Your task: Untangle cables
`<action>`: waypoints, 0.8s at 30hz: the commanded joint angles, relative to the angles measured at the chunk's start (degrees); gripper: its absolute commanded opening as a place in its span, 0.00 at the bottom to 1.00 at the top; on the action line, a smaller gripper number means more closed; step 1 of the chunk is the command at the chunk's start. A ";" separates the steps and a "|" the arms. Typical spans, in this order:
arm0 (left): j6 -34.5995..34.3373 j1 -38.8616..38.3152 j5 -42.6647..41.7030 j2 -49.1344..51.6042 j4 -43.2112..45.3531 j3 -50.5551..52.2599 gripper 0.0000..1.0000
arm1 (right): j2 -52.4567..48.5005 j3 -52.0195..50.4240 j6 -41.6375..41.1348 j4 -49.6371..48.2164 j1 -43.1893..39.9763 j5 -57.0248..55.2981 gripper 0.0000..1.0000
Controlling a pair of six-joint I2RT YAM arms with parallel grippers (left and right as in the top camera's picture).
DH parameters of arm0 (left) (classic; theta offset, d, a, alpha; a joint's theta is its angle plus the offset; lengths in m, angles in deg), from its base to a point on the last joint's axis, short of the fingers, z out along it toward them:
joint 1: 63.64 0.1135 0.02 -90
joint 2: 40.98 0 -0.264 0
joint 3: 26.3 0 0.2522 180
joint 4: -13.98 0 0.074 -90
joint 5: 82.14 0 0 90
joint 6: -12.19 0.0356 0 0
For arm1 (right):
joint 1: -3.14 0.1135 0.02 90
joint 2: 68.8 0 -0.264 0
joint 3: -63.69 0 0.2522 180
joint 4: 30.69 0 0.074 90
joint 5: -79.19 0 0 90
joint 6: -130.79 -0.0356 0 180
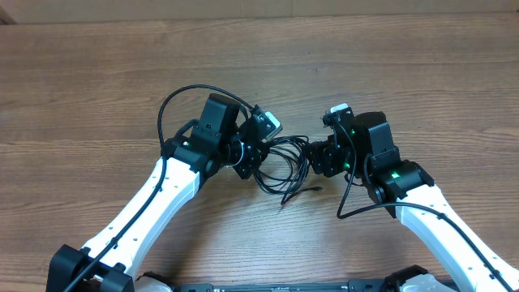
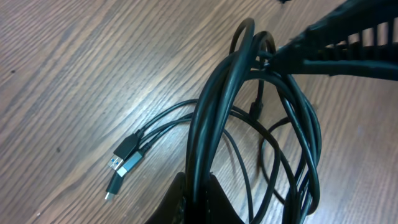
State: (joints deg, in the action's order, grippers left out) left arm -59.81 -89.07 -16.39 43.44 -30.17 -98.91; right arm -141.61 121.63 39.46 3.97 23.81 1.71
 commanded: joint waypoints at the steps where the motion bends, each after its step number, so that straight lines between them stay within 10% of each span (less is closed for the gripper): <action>1: 0.00 -0.11 -4.39 -0.79 0.17 -0.52 0.04 | 0.02 1.51 -0.17 -0.46 -0.13 -2.34 0.69; 24: 0.02 -0.11 -7.10 -0.79 -3.45 -0.52 0.04 | -6.34 1.51 -0.17 -3.15 -0.13 -4.96 0.58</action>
State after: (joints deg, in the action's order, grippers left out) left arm -59.85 -89.07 -20.28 43.44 -32.84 -98.91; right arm -146.64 121.63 39.40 1.33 24.09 -0.06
